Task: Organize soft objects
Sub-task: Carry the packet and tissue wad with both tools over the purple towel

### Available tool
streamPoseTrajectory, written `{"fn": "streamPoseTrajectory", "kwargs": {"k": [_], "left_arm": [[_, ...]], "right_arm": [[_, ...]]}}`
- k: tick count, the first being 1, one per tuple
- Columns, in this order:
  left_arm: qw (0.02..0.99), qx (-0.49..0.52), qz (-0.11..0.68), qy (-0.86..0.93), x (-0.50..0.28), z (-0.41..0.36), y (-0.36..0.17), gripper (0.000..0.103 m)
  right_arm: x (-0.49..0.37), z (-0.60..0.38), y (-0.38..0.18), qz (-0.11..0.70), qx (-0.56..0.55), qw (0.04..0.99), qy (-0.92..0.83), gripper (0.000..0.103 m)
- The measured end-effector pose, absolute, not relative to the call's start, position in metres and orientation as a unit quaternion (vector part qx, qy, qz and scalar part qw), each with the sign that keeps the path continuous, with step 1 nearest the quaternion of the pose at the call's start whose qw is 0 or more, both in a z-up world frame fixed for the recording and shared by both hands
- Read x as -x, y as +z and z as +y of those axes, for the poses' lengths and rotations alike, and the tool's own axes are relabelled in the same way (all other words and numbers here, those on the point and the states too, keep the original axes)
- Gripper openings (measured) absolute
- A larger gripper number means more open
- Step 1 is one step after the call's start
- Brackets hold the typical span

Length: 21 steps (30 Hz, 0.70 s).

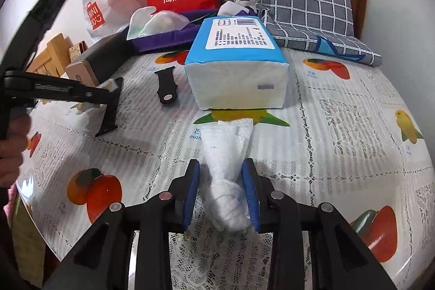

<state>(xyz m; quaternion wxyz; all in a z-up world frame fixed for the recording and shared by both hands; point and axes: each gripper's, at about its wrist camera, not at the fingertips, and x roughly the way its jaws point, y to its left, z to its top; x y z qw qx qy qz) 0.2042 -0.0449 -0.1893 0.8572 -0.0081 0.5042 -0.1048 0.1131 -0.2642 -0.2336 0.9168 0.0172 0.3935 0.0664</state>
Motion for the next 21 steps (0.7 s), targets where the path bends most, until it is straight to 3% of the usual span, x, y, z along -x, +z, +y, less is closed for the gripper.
{"fn": "streamPoseTrajectory", "kwargs": {"k": [8, 13, 21], "left_arm": [[0.85, 0.023, 0.521, -0.071, -0.181, -0.007, -0.201, 0.032], [0.85, 0.047, 0.519, -0.079, -0.169, 0.003, -0.201, 0.032], [0.847, 0.071, 0.519, -0.086, -0.157, 0.011, -0.193, 0.032]], "right_arm": [[-0.108, -0.263, -0.232, 0.4, -0.014, 0.915, 0.054, 0.033], [-0.104, -0.267, -0.23, 0.409, -0.026, 0.911, 0.042, 0.022], [-0.097, -0.272, -0.216, 0.412, -0.038, 0.91, 0.033, 0.022]]}}
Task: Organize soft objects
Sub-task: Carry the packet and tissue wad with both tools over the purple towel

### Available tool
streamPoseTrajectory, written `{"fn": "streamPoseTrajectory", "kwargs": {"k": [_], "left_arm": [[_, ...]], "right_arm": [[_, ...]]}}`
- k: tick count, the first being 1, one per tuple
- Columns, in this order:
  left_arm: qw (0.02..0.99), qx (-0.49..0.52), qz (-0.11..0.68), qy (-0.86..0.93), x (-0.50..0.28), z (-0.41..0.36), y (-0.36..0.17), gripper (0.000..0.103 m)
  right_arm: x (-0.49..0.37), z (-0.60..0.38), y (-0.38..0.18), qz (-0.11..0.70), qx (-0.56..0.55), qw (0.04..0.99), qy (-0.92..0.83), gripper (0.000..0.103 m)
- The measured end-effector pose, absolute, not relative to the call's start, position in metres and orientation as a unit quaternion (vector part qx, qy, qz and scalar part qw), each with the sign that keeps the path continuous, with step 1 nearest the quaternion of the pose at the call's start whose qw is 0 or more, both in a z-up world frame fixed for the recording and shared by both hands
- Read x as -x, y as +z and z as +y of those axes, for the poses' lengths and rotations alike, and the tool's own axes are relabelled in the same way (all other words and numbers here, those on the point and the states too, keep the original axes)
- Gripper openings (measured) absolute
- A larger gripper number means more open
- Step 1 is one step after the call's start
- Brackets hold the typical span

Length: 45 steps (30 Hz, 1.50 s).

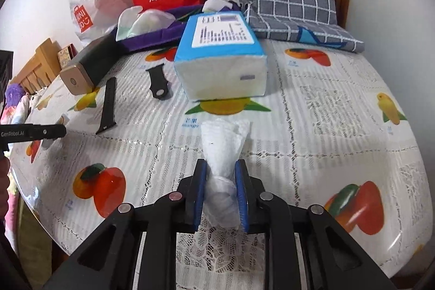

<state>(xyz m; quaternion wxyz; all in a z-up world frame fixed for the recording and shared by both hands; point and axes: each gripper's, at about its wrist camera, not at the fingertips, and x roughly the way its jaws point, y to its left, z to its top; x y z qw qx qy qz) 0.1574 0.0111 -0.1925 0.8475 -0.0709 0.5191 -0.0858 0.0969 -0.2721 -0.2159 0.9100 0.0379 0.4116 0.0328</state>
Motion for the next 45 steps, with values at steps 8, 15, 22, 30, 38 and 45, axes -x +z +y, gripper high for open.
{"fn": "streamPoseTrajectory", "kwargs": {"k": [8, 15, 22, 30, 38, 45], "left_arm": [[0.86, 0.081, 0.497, -0.087, -0.154, 0.017, -0.162, 0.032], [0.871, 0.084, 0.477, -0.086, -0.159, 0.022, -0.135, 0.032], [0.892, 0.082, 0.44, -0.063, -0.172, 0.028, -0.108, 0.032], [0.903, 0.08, 0.418, -0.059, -0.201, 0.032, -0.084, 0.032], [0.914, 0.077, 0.396, -0.049, -0.238, 0.032, -0.065, 0.032], [0.92, 0.072, 0.383, -0.051, -0.275, 0.027, -0.046, 0.032]], "right_arm": [[-0.097, -0.267, -0.177, 0.387, -0.033, 0.92, 0.045, 0.022], [-0.108, -0.263, -0.137, 0.363, -0.032, 0.93, 0.059, 0.022], [-0.129, -0.252, -0.105, 0.344, -0.015, 0.937, 0.066, 0.022], [-0.163, -0.252, -0.082, 0.344, -0.037, 0.936, 0.068, 0.022], [-0.201, -0.251, -0.063, 0.328, -0.035, 0.941, 0.069, 0.022], [-0.241, -0.248, -0.053, 0.326, -0.044, 0.941, 0.08, 0.022]]}}
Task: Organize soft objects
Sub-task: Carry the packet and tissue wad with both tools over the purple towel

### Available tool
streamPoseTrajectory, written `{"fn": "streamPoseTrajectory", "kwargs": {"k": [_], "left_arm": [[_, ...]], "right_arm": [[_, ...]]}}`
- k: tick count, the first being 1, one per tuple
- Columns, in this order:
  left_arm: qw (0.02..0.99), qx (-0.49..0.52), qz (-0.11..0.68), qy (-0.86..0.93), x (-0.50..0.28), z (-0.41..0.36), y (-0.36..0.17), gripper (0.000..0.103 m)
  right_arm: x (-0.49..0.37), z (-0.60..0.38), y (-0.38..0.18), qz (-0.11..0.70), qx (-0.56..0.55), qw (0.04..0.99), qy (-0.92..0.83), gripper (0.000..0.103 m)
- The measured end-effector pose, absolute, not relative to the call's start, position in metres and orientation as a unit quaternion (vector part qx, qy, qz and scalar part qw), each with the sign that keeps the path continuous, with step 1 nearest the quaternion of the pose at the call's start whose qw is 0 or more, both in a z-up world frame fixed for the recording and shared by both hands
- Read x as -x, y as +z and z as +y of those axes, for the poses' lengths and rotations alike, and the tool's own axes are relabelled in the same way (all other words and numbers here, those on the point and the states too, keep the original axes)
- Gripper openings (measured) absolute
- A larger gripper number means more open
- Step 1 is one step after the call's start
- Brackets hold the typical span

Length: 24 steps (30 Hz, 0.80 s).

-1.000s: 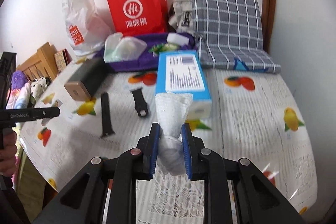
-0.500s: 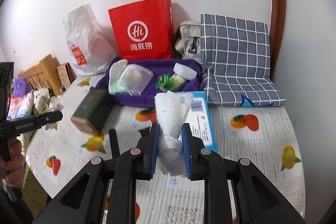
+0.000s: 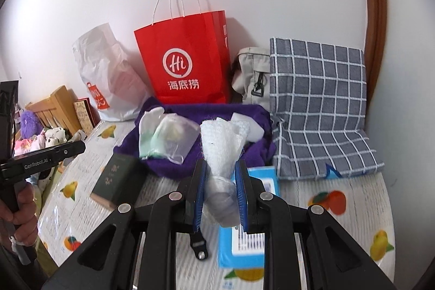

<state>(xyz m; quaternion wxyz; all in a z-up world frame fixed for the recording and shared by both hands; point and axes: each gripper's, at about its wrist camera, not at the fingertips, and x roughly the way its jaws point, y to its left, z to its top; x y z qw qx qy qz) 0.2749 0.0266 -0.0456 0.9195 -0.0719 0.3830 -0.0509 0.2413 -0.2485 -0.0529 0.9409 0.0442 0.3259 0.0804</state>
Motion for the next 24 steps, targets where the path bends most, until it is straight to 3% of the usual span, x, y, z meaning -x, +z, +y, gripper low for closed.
{"fn": "streamPoseTrajectory", "kwargs": {"k": [24], "left_arm": [[0.921, 0.059, 0.381, -0.052, -0.343, 0.013, -0.034, 0.032]], "right_arm": [[-0.348, -0.239, -0.025, 0.297, -0.057, 0.947, 0.104, 0.022]]}}
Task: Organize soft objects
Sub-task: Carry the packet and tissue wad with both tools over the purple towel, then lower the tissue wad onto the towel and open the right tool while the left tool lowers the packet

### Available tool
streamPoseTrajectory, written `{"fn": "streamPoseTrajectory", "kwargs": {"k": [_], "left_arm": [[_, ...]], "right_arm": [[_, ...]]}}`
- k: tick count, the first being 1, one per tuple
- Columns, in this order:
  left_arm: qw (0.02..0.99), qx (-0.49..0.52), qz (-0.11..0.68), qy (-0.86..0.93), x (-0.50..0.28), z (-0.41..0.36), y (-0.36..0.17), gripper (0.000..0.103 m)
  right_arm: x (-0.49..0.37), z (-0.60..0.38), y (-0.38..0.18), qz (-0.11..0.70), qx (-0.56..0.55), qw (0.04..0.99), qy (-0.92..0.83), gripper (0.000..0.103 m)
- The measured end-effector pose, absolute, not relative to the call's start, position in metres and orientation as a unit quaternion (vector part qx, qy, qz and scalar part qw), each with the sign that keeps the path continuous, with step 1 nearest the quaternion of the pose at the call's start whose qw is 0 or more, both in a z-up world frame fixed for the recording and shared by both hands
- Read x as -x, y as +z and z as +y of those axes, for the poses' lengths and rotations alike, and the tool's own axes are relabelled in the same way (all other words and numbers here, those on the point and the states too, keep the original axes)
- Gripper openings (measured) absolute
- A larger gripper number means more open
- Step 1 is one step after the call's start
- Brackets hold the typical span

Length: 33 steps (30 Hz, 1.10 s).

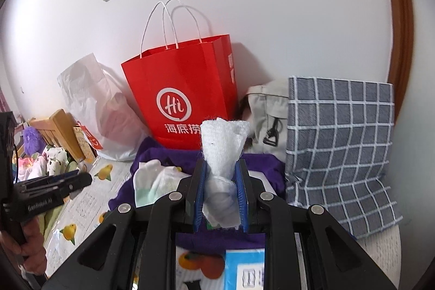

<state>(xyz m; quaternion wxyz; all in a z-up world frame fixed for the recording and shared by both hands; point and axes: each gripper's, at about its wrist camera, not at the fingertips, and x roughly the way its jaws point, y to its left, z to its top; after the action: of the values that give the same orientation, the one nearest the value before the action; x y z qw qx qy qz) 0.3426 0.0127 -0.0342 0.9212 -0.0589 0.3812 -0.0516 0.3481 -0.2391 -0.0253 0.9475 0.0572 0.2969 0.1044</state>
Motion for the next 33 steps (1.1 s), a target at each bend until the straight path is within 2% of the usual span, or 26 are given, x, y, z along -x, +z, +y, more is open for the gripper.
{"fn": "streamPoseTrajectory", "kwargs": {"k": [12, 33], "left_arm": [[0.912, 0.074, 0.396, -0.077, -0.386, -0.005, -0.051, 0.032], [0.891, 0.079, 0.44, -0.08, -0.432, 0.001, -0.088, 0.032]], "right_arm": [[-0.381, -0.247, -0.059, 0.341, -0.055, 0.932, 0.106, 0.022], [-0.432, -0.241, -0.144, 0.48, -0.039, 0.868, 0.119, 0.022]]}}
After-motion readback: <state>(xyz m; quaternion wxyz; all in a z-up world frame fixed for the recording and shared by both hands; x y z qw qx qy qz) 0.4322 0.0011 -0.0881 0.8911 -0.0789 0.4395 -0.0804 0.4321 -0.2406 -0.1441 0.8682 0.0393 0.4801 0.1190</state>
